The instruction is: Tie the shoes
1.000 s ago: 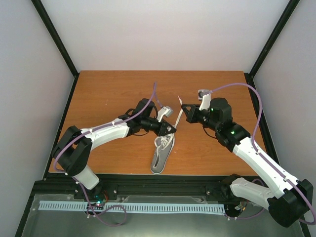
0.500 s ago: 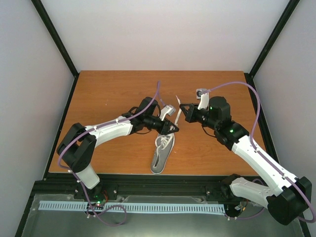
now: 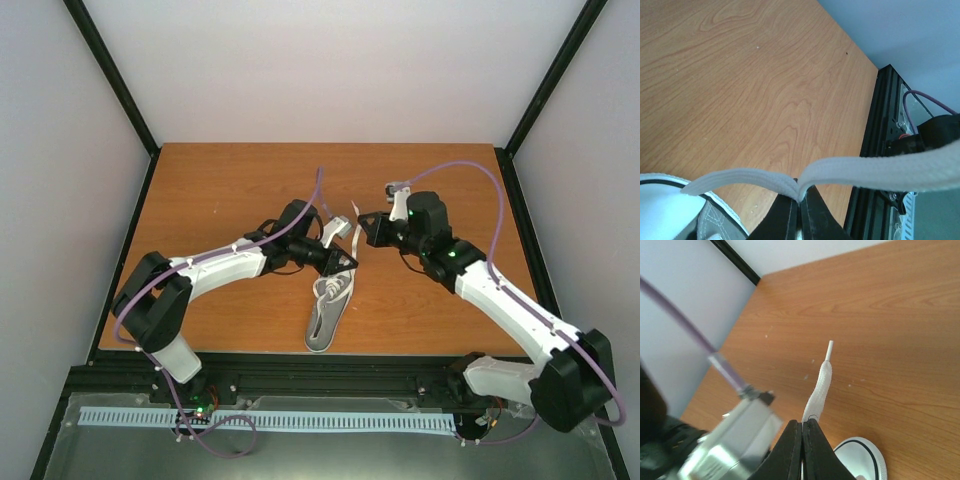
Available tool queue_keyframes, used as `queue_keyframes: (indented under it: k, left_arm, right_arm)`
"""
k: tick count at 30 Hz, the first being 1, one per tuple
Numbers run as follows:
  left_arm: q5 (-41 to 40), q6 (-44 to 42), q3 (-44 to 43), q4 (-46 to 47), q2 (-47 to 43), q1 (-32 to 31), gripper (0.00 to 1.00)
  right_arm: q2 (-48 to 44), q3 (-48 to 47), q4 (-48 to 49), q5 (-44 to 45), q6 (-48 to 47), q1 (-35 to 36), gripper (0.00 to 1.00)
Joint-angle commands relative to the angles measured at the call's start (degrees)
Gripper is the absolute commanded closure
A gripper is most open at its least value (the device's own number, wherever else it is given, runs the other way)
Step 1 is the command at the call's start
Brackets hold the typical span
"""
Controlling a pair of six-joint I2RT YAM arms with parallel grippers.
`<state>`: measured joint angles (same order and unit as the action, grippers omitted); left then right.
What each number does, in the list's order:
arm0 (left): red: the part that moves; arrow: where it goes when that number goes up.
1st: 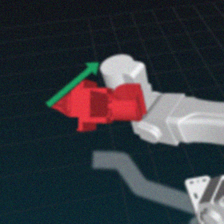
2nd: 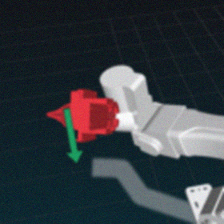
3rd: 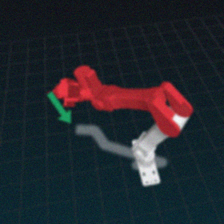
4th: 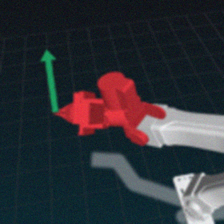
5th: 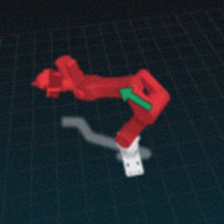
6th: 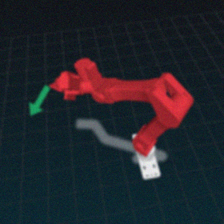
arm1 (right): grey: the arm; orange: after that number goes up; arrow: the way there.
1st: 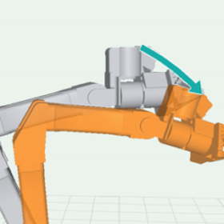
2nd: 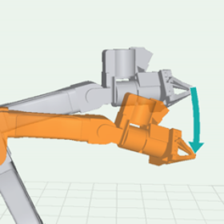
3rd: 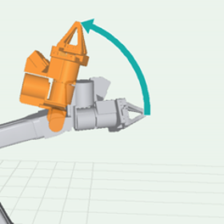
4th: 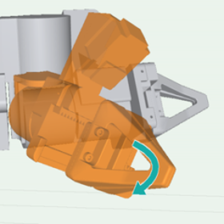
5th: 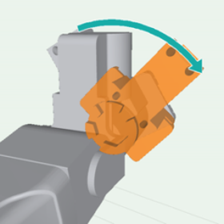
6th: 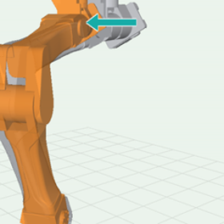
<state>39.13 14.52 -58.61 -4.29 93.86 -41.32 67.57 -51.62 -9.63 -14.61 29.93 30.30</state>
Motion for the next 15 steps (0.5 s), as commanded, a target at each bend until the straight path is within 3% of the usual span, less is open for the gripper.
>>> queue_keyframes:
  k: [1,5,6,10,12,15]
  left_arm:
    - [1.5,-1.0,2.3,2.9,-3.9,-0.4,0.99]
    - [0.5,0.0,5.8,5.2,-6.5,-0.2,0.99]
    - [0.2,0.4,6.7,5.8,-7.1,0.0,0.99]
    - [0.5,2.4,10.3,9.1,-8.9,2.0,0.99]
    - [1.6,3.4,11.9,10.6,-9.4,3.3,0.99]
    - [3.2,4.8,13.4,12.6,-9.9,4.8,0.99]
  right_arm:
    - [6.5,-3.3,1.8,-2.0,-1.4,0.4,0.97]
    - [13.2,-5.0,3.5,-3.8,-1.2,0.4,0.95]
    - [14.4,-5.0,4.0,-3.8,-1.1,0.4,0.89]
    - [14.6,-3.7,4.8,-2.0,-1.4,-0.2,0.42]
    - [12.5,-2.0,5.4,-1.4,-1.8,-1.2,0.28]
    - [8.0,2.0,6.4,-1.4,-2.8,-2.9,0.19]
